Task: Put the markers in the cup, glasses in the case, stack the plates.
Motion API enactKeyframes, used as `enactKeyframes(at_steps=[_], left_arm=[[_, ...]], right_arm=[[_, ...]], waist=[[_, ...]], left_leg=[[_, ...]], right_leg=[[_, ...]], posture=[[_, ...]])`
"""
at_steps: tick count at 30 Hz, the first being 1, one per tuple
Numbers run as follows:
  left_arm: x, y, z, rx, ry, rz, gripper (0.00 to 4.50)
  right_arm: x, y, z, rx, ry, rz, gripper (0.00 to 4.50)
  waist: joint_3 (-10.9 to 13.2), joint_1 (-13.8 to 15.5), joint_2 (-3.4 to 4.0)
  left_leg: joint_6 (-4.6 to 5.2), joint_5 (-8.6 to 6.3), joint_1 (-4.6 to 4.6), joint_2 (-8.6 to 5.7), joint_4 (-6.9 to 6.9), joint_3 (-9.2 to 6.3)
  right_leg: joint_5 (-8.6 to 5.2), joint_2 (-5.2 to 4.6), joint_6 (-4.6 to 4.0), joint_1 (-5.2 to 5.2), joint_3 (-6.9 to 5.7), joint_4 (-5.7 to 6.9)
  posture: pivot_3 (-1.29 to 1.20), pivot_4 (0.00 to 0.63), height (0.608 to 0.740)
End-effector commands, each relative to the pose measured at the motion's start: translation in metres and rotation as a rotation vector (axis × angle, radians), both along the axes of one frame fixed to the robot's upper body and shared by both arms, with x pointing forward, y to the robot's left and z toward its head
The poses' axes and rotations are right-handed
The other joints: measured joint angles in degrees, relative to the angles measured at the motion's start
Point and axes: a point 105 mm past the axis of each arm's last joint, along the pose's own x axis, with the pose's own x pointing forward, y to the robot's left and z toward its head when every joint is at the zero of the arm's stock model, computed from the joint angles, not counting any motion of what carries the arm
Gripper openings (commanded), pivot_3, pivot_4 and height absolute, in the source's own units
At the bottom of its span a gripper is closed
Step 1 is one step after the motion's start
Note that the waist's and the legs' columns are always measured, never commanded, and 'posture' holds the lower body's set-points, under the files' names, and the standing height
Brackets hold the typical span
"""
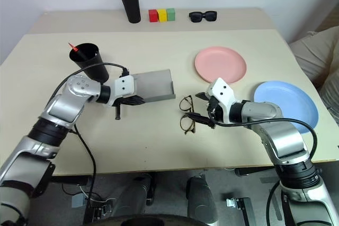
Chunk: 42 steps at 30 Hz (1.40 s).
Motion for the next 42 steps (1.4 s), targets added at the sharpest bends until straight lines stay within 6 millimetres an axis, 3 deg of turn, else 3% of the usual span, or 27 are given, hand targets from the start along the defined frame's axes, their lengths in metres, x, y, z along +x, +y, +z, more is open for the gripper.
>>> enactKeyframes(at_steps=[1, 3, 8, 10, 14, 21, 25, 33, 36, 42], left_arm=[[-0.014, 0.002, 0.007, 0.032, -0.003, -0.066, 0.29], [-0.016, 0.004, 0.006, 0.031, 0.011, -0.06, 0.87], [0.001, -0.002, 0.018, -0.086, -0.083, 0.041, 3.33], [0.005, -0.006, 0.029, -0.169, -0.113, 0.068, 3.33], [-0.009, -0.009, 0.036, -0.24, -0.162, 0.032, 3.33], [-0.058, 0.003, 0.031, -0.323, -0.183, -0.003, 3.33], [-0.075, 0.014, 0.019, -0.3, -0.179, 0.028, 3.33], [-0.085, 0.023, 0.004, -0.282, -0.164, 0.106, 3.33], [-0.085, 0.025, 0.003, -0.286, -0.165, 0.128, 3.38], [-0.082, 0.028, -0.001, -0.278, -0.172, 0.148, 3.38]], right_arm=[[0.002, -0.012, 0.005, 0.048, 0.062, -0.07, 4.0], [0.001, -0.016, 0.001, 0.074, 0.12, -0.098, 4.0], [-0.003, -0.022, -0.008, 0.111, 0.225, -0.15, 4.0], [-0.007, -0.021, -0.011, 0.126, 0.257, -0.152, 4.0], [-0.008, -0.017, -0.014, 0.185, 0.311, -0.177, 4.0], [0.003, -0.003, -0.022, 0.317, 0.429, -0.25, 4.0], [0.009, 0.003, -0.024, 0.336, 0.475, -0.256, 4.0], [0.016, 0.005, -0.032, 0.312, 0.514, -0.289, 4.0], [0.016, 0.003, -0.031, 0.314, 0.517, -0.291, 3.08], [0.014, 0.001, -0.026, 0.298, 0.502, -0.281, 0.07]], waist=[[0.0, -0.02, 0.0], [0.0, -0.02, 0.0], [0.0, -0.08, 0.01], [0.0, -0.17, 0.01], [-0.01, -0.83, 0.04], [0.01, -0.62, 0.13], [0.01, -0.08, 0.17], [0.0, -0.34, 0.22], [-0.01, -0.38, 0.24], [-0.01, -0.4, 0.26]], left_leg=[[0.01, 0.0, -0.03, 0.0, 0.01, 0.0], [0.02, -0.01, -0.03, 0.0, 0.01, 0.0], [0.04, 0.0, -0.05, 0.0, 0.02, 0.0], [0.05, 0.01, -0.09, -0.01, 0.06, -0.01], [0.09, -0.02, -0.12, -0.02, 0.08, 0.04], [0.09, -0.02, -0.1, 0.07, 0.04, 0.04], [0.09, -0.02, -0.1, 0.02, 0.09, 0.03], [0.1, -0.02, -0.12, 0.03, 0.08, 0.08], [0.1, -0.02, -0.12, 0.03, 0.08, 0.1], [0.1, -0.02, -0.12, 0.03, 0.08, 0.16]], right_leg=[[0.0, 0.0, 0.0, -0.01, 0.0, -0.01], [0.0, 0.0, 0.0, -0.02, -0.01, -0.01], [0.0, 0.0, 0.01, -0.05, -0.02, 0.02], [0.02, 0.02, 0.06, -0.06, -0.06, 0.04], [0.13, 0.04, 0.26, -0.15, -0.06, 0.1], [0.12, 0.07, 0.21, -0.22, 0.0, 0.18], [0.01, 0.02, -0.02, -0.13, 0.0, 0.08], [0.01, 0.02, -0.03, -0.17, 0.03, 0.05], [0.01, 0.03, -0.03, -0.17, 0.02, 0.05], [0.01, 0.04, -0.03, -0.18, 0.02, 0.06]], posture=[[0.0, 0.15, 0.74], [0.0, 0.15, 0.74], [0.0, 0.15, 0.74], [0.0, 0.15, 0.74], [0.0, 0.15, 0.74], [0.0, 0.15, 0.74], [0.0, 0.15, 0.74], [0.0, 0.15, 0.74], [0.0, 0.15, 0.74], [0.0, 0.15, 0.74]])
